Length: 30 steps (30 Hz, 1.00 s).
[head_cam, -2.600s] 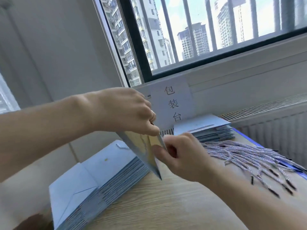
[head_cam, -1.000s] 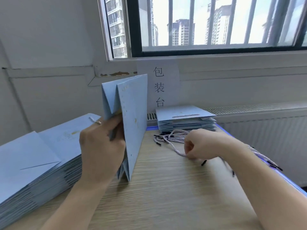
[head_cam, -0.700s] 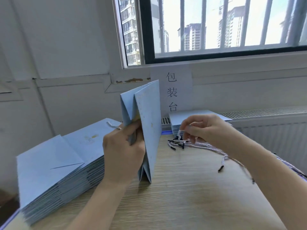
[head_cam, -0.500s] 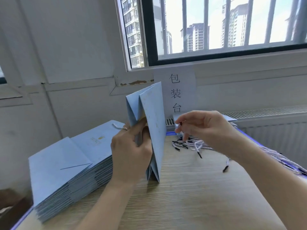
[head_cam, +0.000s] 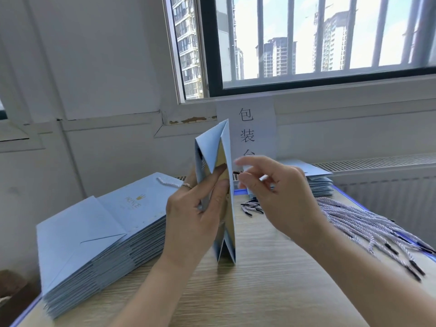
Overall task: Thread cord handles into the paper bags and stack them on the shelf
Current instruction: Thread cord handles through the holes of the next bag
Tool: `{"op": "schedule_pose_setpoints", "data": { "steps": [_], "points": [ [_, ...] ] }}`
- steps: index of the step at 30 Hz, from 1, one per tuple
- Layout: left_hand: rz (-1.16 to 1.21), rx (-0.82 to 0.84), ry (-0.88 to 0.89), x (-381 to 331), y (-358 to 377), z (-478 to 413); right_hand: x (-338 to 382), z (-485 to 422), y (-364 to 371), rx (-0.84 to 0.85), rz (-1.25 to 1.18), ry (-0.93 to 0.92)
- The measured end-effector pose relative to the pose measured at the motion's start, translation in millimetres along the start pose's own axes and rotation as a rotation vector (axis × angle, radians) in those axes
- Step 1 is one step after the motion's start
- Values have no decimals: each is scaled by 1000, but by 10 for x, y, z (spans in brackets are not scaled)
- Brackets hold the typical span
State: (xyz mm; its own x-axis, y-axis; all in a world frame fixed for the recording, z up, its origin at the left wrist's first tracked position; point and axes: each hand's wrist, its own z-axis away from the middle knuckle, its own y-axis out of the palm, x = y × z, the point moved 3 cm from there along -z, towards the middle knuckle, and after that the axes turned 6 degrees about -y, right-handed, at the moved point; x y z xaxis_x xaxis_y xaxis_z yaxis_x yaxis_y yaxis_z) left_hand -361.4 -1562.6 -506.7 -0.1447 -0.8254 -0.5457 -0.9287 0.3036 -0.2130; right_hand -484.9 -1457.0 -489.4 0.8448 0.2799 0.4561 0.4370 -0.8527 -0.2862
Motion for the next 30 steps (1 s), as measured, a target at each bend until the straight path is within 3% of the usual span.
{"op": "schedule_pose_setpoints", "data": {
  "steps": [10, 19, 23, 30],
  "points": [
    [110, 22, -32, -32, 35, 14, 43, -29, -50, -100, -72, -37],
    [146, -109, 26, -122, 5, 2, 117, -25, -40, -132, 4, -219],
    [59, -147, 70, -104, 0, -14, 97, -17, 20, -47, -72, -203],
    [-118, -107, 146, -129, -21, -20, -17, 82, 152, 198, 45, -110]
  ]
}}
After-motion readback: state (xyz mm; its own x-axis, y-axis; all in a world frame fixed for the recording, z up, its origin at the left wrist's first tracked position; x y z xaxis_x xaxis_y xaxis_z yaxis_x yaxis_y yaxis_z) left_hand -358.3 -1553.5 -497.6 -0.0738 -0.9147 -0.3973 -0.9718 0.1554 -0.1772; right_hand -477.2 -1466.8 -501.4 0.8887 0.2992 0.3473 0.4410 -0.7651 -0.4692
